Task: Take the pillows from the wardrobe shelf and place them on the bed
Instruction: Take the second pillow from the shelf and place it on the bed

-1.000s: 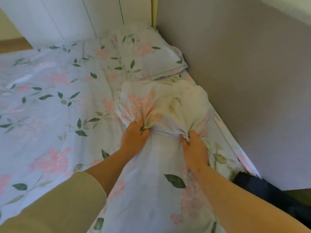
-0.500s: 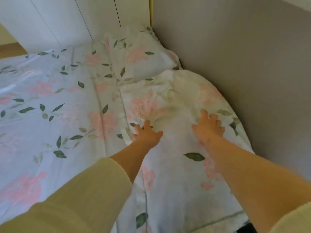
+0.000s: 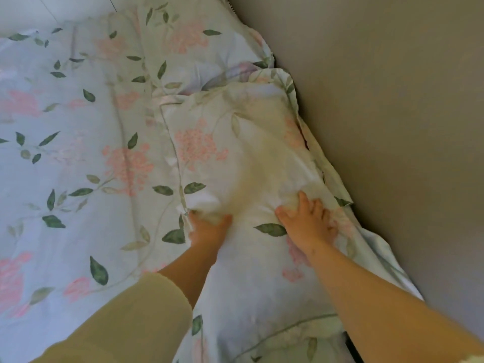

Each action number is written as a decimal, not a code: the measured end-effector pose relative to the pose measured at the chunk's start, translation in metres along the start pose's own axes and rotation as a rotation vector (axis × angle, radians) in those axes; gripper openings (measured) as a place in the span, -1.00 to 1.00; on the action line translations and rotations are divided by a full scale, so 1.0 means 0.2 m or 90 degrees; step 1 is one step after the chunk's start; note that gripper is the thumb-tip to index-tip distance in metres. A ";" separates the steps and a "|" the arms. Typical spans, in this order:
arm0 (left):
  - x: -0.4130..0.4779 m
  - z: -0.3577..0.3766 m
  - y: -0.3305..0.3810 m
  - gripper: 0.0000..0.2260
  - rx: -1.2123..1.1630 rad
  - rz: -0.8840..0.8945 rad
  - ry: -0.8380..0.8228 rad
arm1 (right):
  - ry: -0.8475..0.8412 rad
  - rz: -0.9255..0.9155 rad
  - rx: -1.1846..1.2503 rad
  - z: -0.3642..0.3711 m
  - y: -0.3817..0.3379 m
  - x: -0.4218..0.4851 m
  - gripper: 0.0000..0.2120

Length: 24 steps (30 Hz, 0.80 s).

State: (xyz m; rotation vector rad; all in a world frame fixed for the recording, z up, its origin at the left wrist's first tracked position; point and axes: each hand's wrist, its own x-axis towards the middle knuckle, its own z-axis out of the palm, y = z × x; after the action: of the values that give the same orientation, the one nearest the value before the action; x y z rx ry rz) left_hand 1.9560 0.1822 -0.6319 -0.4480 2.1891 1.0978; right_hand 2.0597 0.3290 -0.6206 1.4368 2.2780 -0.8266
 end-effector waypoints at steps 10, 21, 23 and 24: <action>-0.11 -0.15 0.06 -0.47 0.057 0.133 0.002 | 0.031 -0.061 0.008 -0.02 -0.01 -0.12 -0.42; -0.38 -0.25 -0.05 -0.38 0.617 0.377 -0.122 | -0.030 -0.056 0.010 0.01 -0.07 -0.50 -0.41; -0.45 -0.32 -0.05 -0.42 0.609 0.433 -0.129 | -0.017 -0.059 0.032 0.00 -0.09 -0.61 -0.40; -0.49 -0.36 -0.05 -0.44 0.599 0.458 -0.130 | -0.005 -0.063 0.048 -0.01 -0.11 -0.67 -0.40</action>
State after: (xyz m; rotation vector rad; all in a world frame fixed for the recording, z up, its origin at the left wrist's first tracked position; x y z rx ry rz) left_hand 2.0043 0.1204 -0.5395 0.8682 2.4126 0.2694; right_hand 2.0998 0.2281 -0.5397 1.3577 2.3513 -0.9550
